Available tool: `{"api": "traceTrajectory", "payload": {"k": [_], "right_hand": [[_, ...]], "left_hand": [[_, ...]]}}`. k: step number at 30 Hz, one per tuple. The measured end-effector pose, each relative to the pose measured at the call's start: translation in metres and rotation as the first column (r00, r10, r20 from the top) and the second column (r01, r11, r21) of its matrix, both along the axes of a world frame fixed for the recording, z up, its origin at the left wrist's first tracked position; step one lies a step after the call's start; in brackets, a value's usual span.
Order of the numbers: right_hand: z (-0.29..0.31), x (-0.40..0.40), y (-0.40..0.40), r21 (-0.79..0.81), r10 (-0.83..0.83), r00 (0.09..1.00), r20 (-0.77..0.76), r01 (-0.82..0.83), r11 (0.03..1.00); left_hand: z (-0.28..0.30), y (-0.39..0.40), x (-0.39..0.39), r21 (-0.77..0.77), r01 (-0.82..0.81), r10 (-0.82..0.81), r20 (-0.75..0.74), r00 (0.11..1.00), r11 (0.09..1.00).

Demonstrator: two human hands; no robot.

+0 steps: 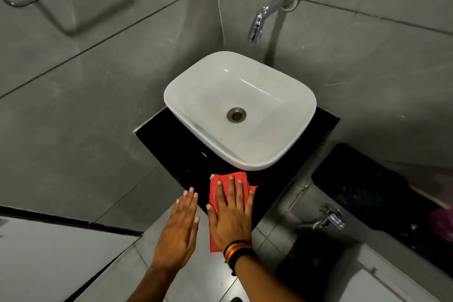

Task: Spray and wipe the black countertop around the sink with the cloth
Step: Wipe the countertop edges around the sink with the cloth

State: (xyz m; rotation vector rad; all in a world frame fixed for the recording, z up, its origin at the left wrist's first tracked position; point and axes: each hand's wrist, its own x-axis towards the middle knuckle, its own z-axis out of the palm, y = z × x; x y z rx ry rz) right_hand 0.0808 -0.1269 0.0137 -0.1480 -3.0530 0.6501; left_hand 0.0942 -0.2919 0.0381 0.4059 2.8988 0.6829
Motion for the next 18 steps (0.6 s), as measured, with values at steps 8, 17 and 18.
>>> {"api": "traceTrajectory", "payload": {"k": [8,17,18], "right_hand": [[-0.005,-0.008,0.099,-0.060,-0.201,0.980,-0.010,0.200,0.978],[-0.005,-0.109,0.223,-0.337,-0.489,0.868,-0.091,0.435,0.835],[-0.007,-0.120,0.235,-0.336,-0.503,0.858,-0.101,0.447,0.829]], "left_hand": [[-0.010,0.079,-0.023,0.035,0.311,-0.309,-0.061,0.949,0.950],[-0.025,0.190,-0.059,0.087,0.495,-0.488,-0.092,0.868,0.864],[-0.027,0.200,-0.064,0.092,0.501,-0.494,-0.089,0.865,0.860]]}}
